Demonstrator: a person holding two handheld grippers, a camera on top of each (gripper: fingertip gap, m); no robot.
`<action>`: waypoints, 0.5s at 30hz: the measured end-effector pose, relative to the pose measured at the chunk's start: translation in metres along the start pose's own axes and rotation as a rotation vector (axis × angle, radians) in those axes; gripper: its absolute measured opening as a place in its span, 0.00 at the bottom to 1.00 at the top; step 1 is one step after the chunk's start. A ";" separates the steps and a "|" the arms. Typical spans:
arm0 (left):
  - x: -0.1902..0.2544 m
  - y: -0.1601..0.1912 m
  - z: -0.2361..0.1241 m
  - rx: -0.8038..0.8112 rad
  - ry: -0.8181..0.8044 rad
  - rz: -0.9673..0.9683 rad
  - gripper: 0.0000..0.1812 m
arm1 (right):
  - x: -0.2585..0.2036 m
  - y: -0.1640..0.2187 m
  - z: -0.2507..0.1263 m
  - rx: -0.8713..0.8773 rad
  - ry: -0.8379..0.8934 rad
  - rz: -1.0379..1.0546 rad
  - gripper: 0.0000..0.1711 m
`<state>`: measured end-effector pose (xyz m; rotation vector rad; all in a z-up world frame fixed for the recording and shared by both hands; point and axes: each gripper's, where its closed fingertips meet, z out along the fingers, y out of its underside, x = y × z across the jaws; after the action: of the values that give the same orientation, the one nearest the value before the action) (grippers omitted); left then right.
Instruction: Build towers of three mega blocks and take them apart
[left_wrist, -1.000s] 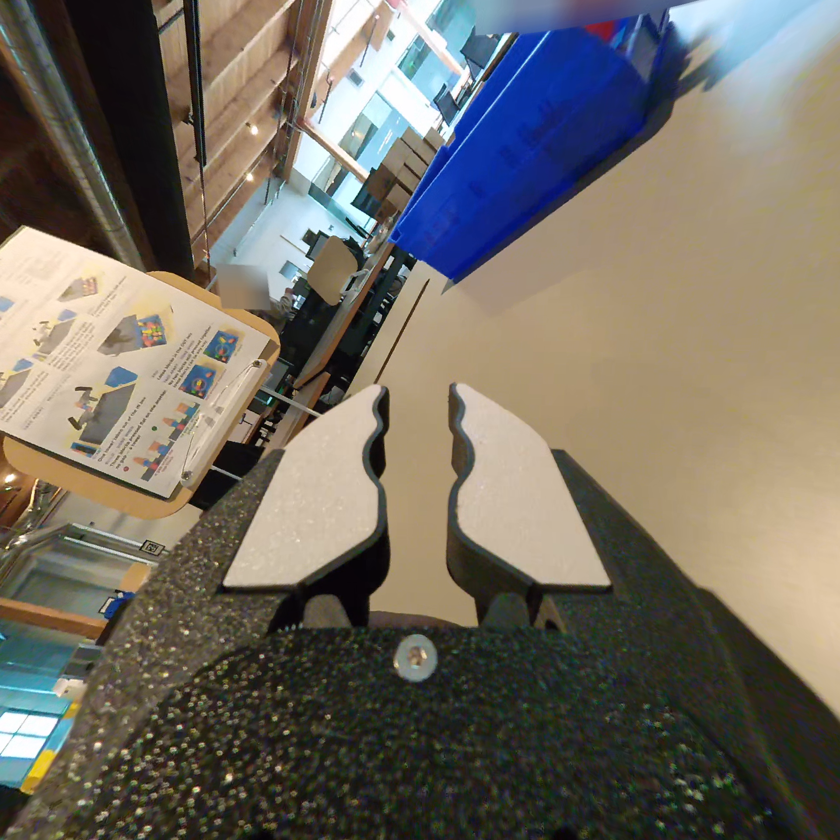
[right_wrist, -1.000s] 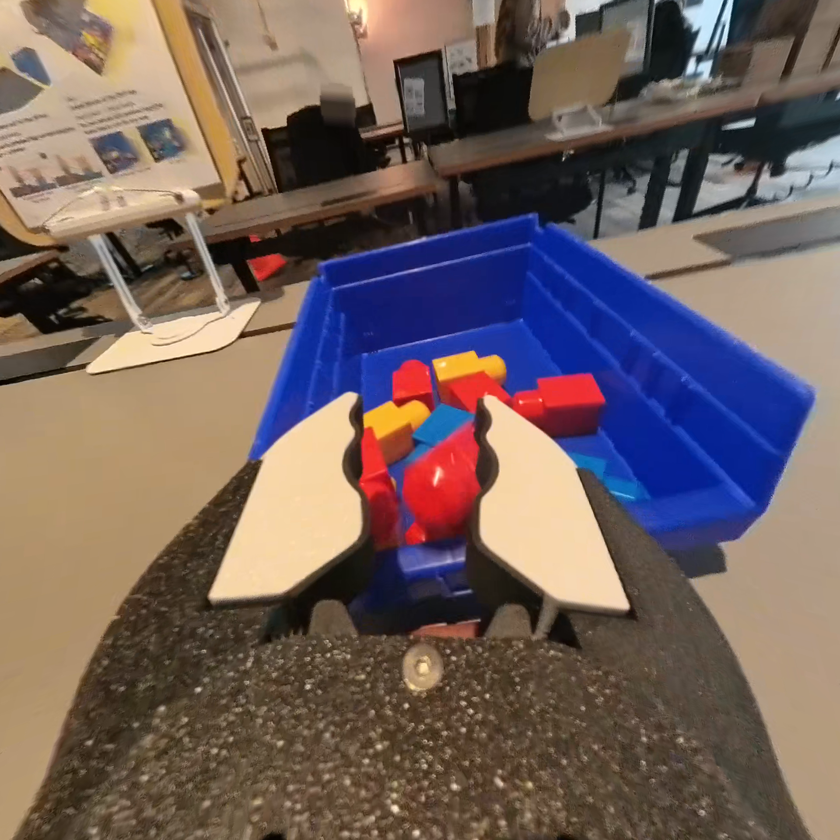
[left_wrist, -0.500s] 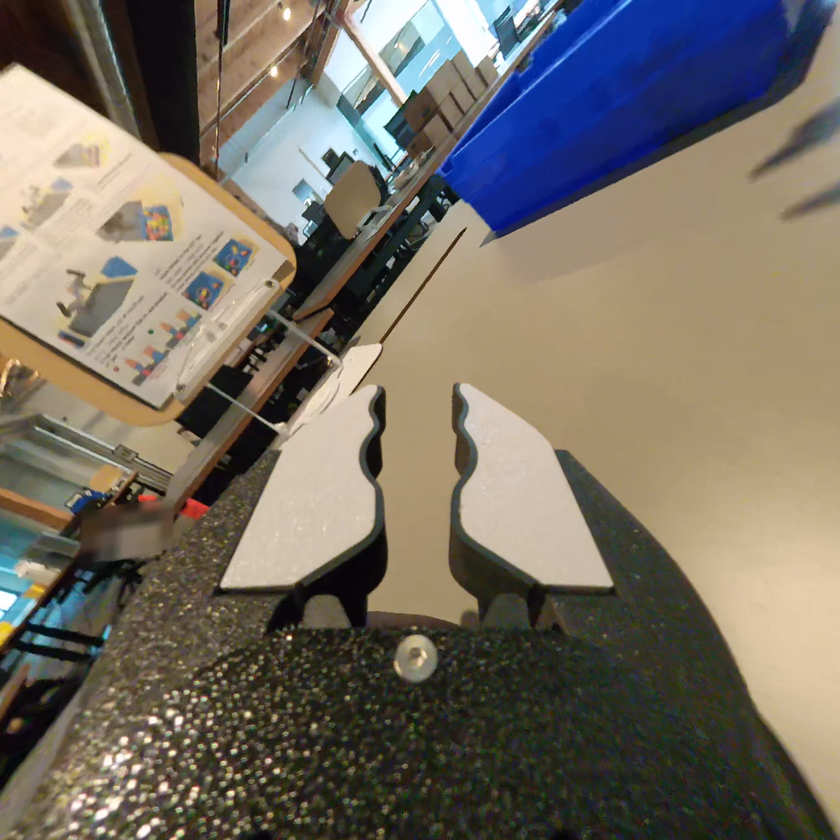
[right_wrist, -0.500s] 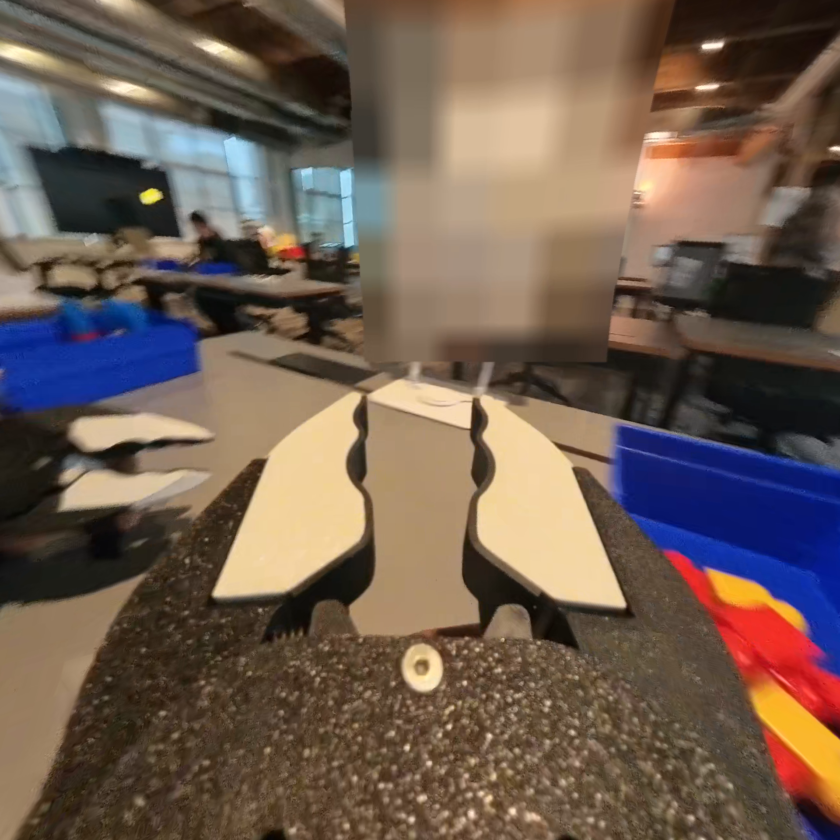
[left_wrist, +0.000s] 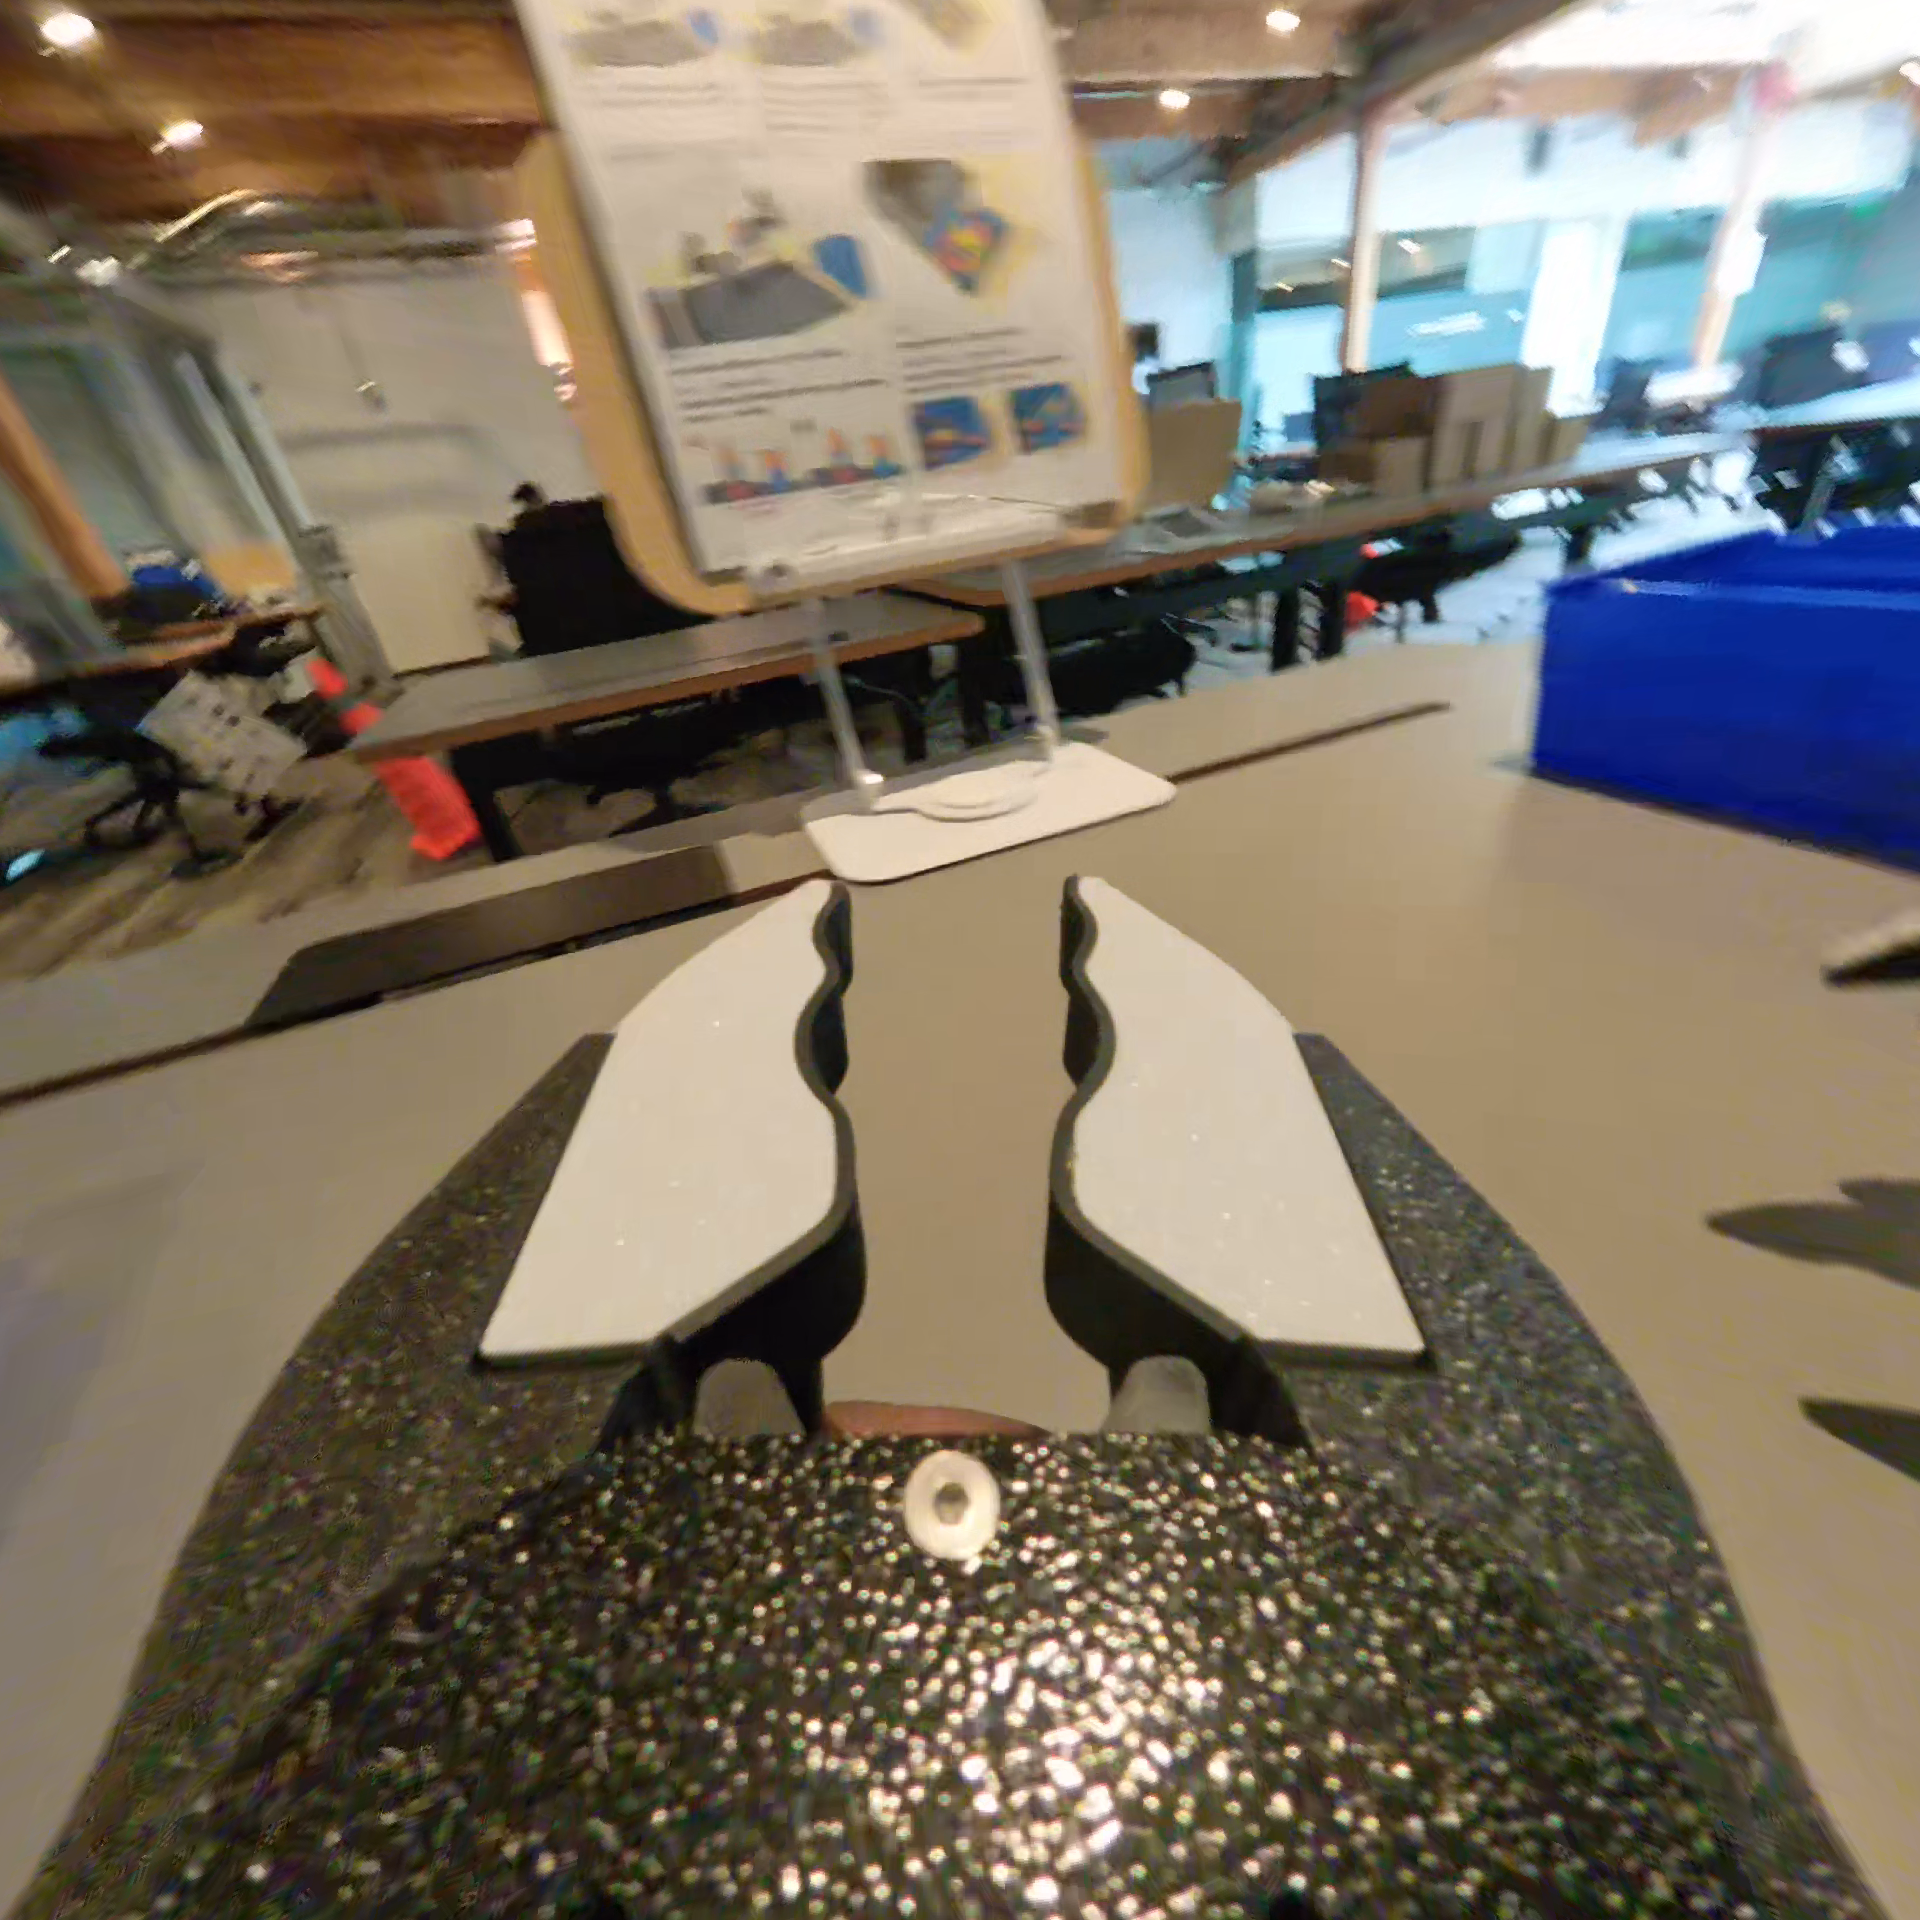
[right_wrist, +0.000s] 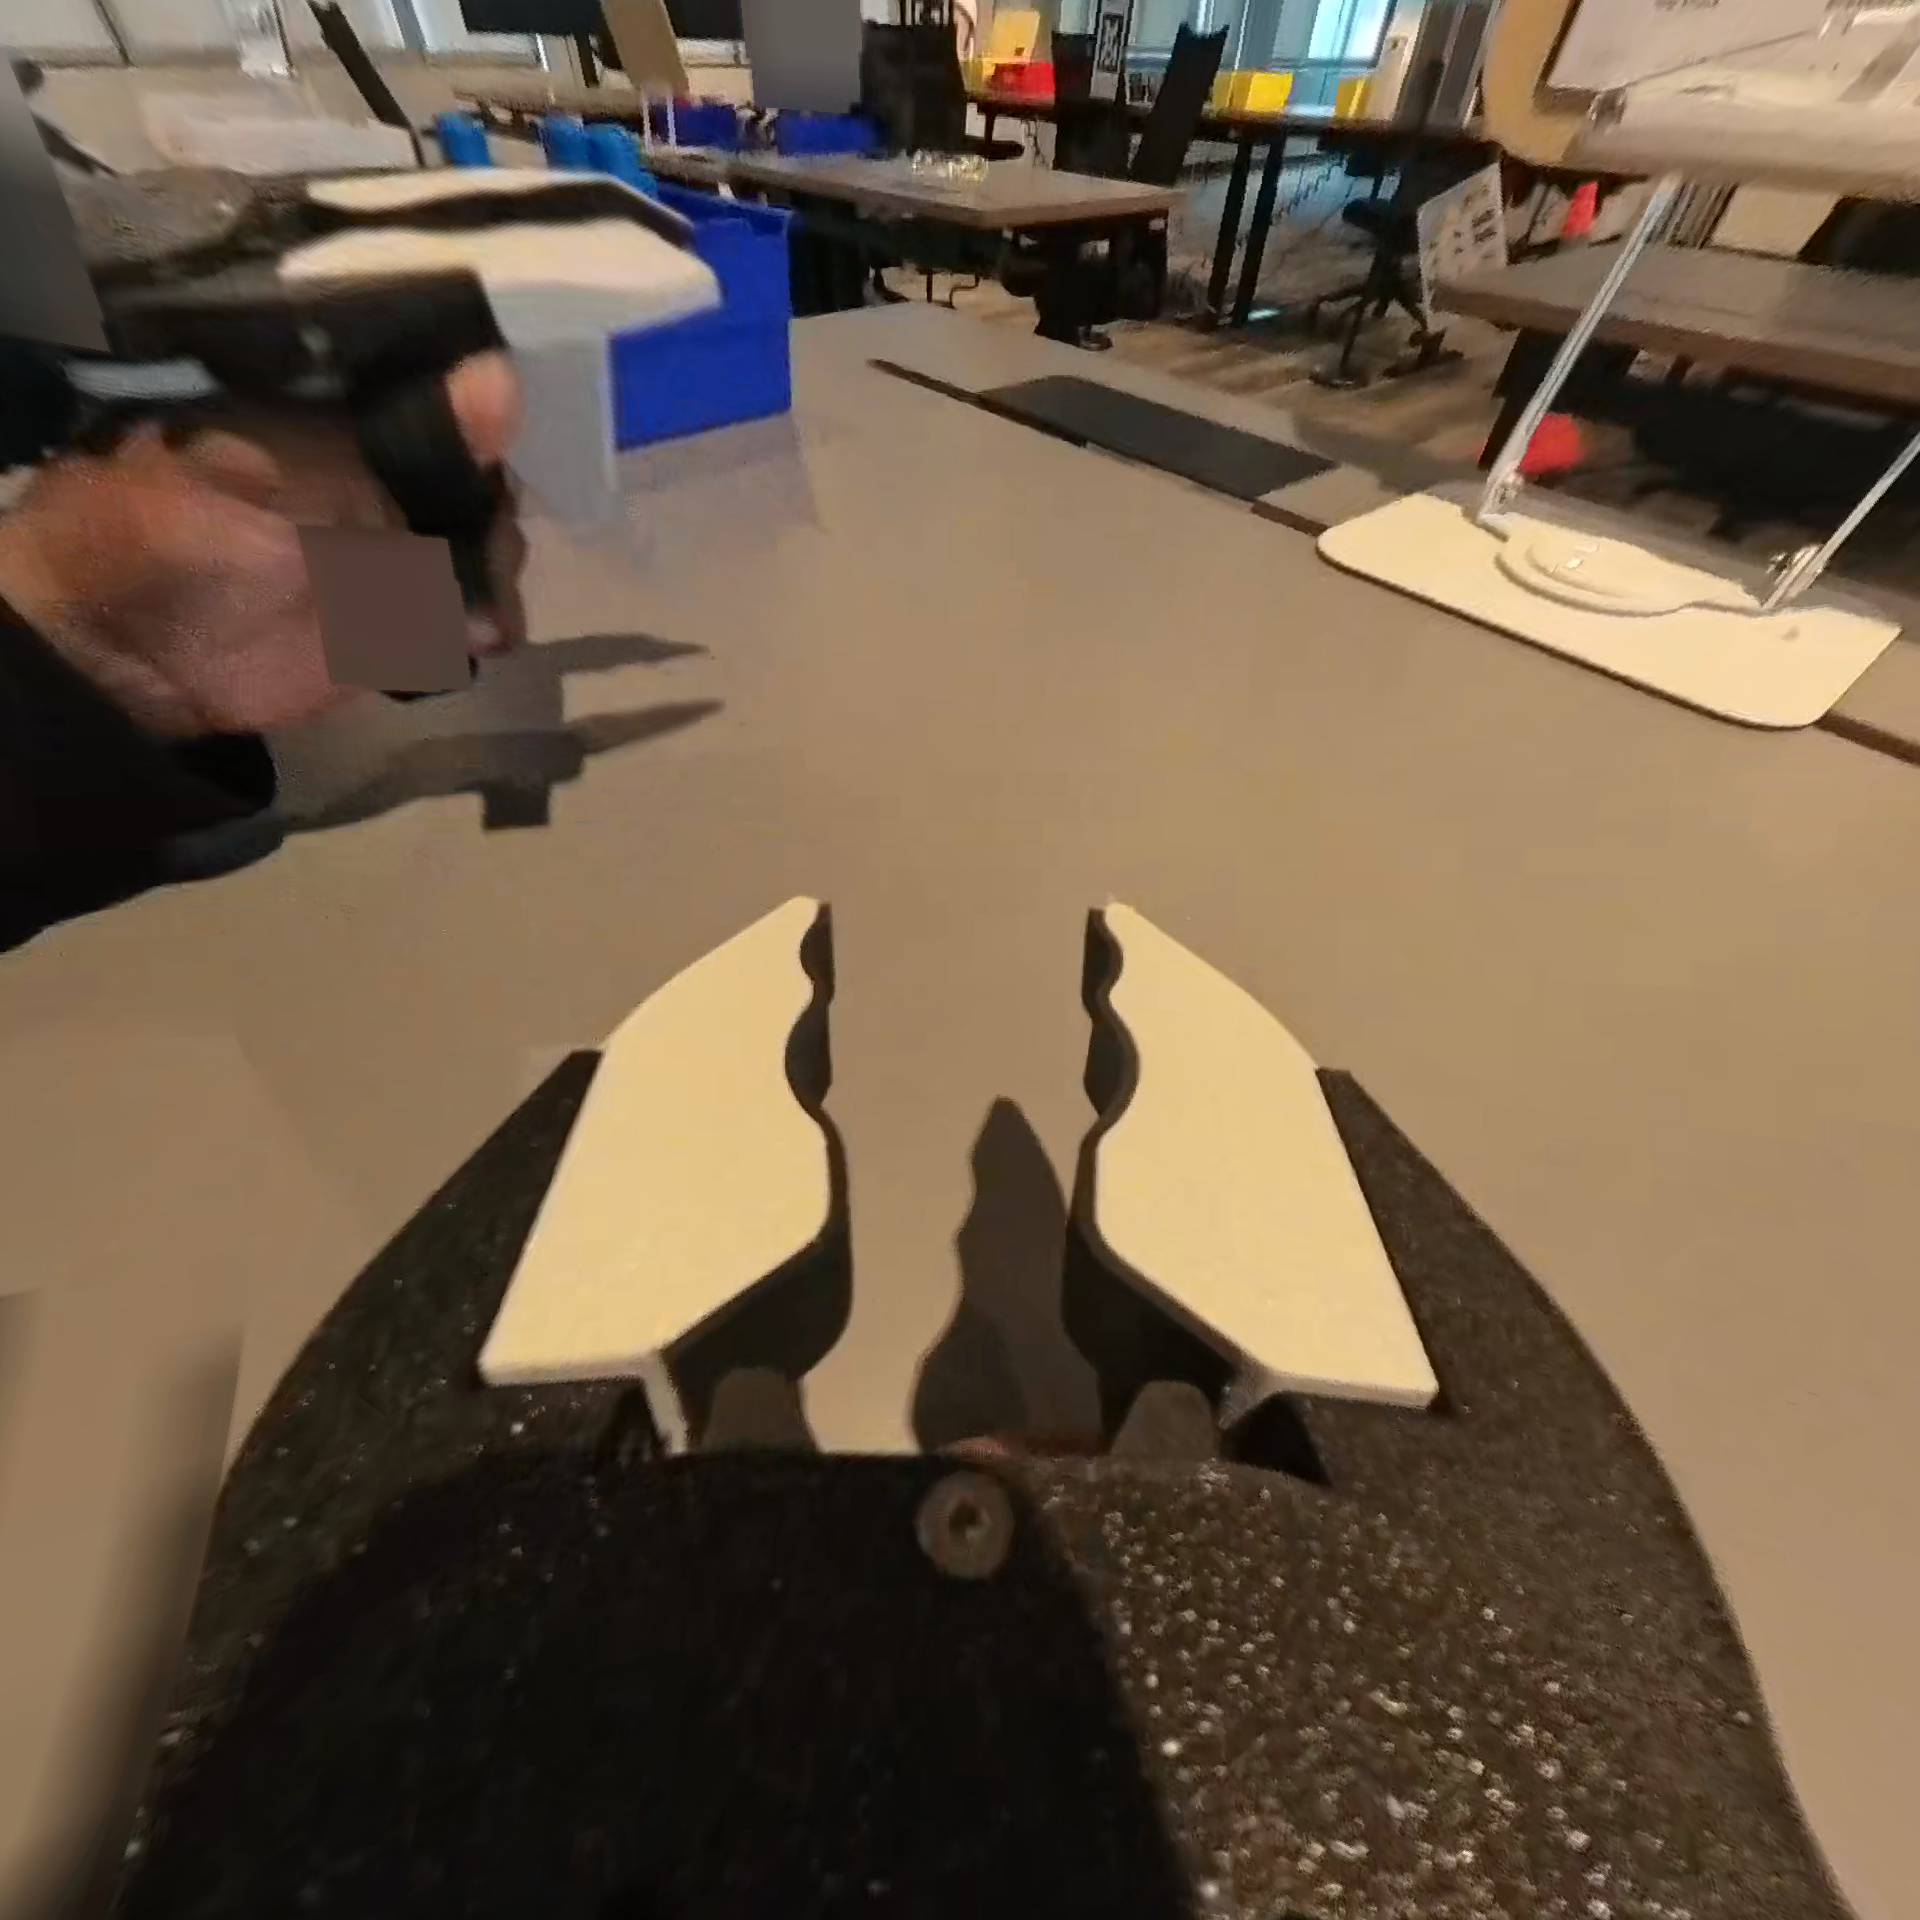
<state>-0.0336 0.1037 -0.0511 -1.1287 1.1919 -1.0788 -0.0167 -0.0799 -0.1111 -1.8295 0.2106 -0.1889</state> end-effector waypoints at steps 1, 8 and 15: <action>-0.022 -0.003 -0.006 -0.001 -0.041 -0.042 0.22 | 0.001 -0.001 -0.001 0.006 0.001 0.015 0.26; -0.224 -0.055 -0.067 -0.069 -0.389 -0.080 0.22 | 0.005 -0.001 -0.002 0.016 -0.016 0.077 0.25; -0.366 0.003 -0.063 -0.534 -0.413 -0.100 0.24 | 0.000 0.000 0.001 -0.004 -0.041 0.075 0.25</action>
<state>-0.1236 0.4623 -0.0107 -1.7411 1.1219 -0.5589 -0.0165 -0.0787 -0.1118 -1.8244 0.2499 -0.0984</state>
